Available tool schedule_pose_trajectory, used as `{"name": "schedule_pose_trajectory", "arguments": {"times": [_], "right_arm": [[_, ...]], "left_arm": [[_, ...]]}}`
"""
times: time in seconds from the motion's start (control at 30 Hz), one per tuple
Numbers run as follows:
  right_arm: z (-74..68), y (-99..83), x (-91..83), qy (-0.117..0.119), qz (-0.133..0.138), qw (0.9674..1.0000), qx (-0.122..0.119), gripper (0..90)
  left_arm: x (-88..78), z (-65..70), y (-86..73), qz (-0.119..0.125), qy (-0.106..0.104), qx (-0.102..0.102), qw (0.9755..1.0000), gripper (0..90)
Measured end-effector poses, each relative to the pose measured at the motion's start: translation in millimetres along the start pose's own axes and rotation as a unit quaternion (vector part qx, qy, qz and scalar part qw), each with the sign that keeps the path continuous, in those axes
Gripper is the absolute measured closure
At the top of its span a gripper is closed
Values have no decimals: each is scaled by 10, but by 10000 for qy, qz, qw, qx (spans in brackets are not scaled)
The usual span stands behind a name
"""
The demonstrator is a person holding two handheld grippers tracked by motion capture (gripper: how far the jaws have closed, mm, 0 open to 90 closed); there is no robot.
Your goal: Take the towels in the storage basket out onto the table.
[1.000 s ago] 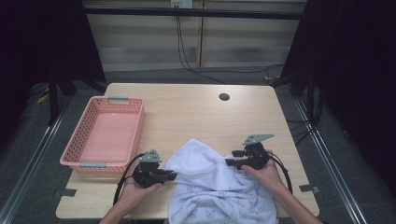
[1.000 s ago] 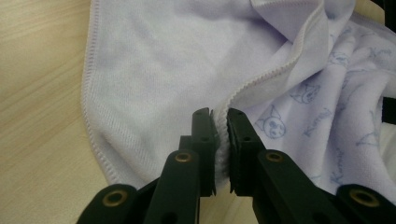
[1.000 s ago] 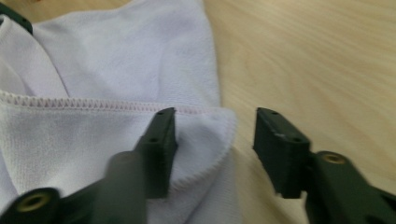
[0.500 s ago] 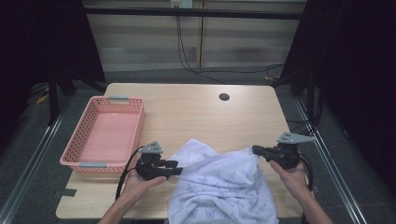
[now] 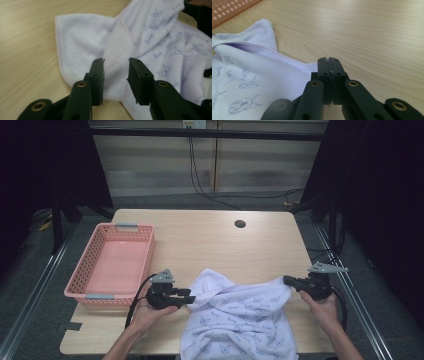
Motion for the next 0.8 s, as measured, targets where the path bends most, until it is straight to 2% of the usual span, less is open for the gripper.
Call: {"name": "schedule_pose_trajectory", "arguments": {"times": [0.1,0.13,0.17,0.23,0.37,0.4,0.5,0.57,0.63,0.73,0.8], "right_arm": [[-4,-2,-3,21,7,10000,-1,890],[-3,-2,-4,33,19,10000,2,890],[-7,-5,-3,36,5,10000,7,890],[-14,-15,8,46,-22,10000,-10,890],[-26,-13,34,15,-49,10000,-48,889],[-14,-13,43,3,-69,10000,-41,890],[60,-33,84,-142,-170,9998,-23,890],[118,-56,103,-192,-214,9996,46,889],[140,-64,99,-199,-197,9996,49,889],[133,-55,94,-168,-177,9997,53,890],[127,-49,94,-133,-155,9998,60,889]], "left_arm": [[-22,127,-62,-67,-180,118,9997,715],[-23,136,-97,-136,-148,118,9997,709],[-8,123,-140,-211,-118,98,9997,698],[34,53,-173,-313,79,73,9995,649],[118,-17,-141,-293,98,9,9995,538],[138,-30,-127,-311,99,49,9995,524],[177,-70,-61,-250,169,7,9995,495],[178,-97,-7,-90,212,17,9997,473],[197,-124,11,-105,245,47,9996,470],[300,-215,34,-270,369,24,9989,457],[348,-259,64,-192,462,-23,9987,458]]}}
Point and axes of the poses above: each handheld gripper's, and its own axes: x roughly forward along the jaws, y roughly out of its top, z roughly to its right, the point moved 5 cm from there along x, roughly forward along the jaws, and after that the axes turned 8 degrees about -y, right-handed, at the moved point
